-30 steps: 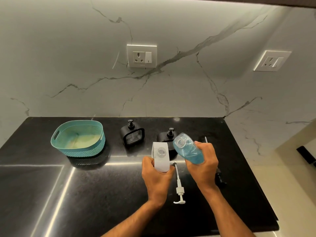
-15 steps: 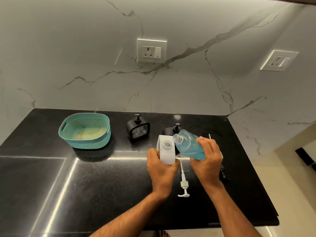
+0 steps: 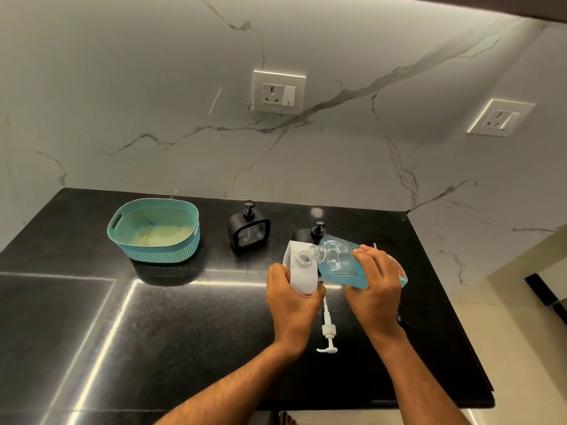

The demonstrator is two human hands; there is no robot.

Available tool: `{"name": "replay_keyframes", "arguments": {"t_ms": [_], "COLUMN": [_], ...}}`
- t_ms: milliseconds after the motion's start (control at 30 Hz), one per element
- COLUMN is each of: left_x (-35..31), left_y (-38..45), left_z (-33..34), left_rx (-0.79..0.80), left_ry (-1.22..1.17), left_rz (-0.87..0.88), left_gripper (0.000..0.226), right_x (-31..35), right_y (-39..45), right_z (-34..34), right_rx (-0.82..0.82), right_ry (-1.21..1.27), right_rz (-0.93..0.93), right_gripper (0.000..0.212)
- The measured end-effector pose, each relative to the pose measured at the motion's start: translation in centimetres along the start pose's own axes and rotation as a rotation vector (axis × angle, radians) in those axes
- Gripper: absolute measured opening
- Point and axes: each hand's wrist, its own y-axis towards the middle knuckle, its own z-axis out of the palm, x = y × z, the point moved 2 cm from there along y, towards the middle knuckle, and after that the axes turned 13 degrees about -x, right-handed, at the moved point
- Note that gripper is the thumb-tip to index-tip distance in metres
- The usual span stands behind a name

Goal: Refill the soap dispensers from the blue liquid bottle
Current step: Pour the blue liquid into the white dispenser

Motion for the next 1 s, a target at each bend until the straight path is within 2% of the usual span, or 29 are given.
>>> {"name": "replay_keyframes", "arguments": {"t_ms": [1000], "left_x": [0.07], "left_y": [-0.27], "left_z": [-0.44], "left_rx": [0.023], "left_ry": [0.017], "left_rz": [0.026], "left_gripper": [0.061], "right_x": [0.11], "right_y": [0.95], "right_z": [-0.94], "right_rx": [0.036], "right_ry": [-0.102], "right_rz": [-0.07], "right_gripper": [0.067]}}
